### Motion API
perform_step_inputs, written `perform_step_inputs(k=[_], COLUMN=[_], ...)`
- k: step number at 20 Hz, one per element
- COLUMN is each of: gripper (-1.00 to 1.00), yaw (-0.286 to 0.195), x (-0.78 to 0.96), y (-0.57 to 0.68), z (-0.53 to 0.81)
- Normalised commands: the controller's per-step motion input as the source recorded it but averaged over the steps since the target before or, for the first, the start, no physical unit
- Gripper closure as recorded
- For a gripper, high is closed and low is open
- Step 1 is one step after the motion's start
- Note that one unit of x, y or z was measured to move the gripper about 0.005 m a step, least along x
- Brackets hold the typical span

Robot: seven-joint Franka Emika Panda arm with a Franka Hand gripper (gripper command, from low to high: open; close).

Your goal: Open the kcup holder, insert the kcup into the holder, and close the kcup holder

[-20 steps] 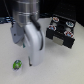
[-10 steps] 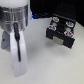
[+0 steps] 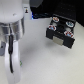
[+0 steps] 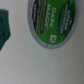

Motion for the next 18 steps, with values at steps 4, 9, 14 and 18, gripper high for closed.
perform_step_inputs(k=[4,9,14,18], gripper=[-1.00,-1.00,1.00,1.00], yaw=[-0.109,-0.121,-0.109,-0.103], x=[0.12,0.18,0.20,0.23], y=[-0.18,-0.18,-0.08,-0.02], z=[-0.13,-0.12,-0.04,0.02])
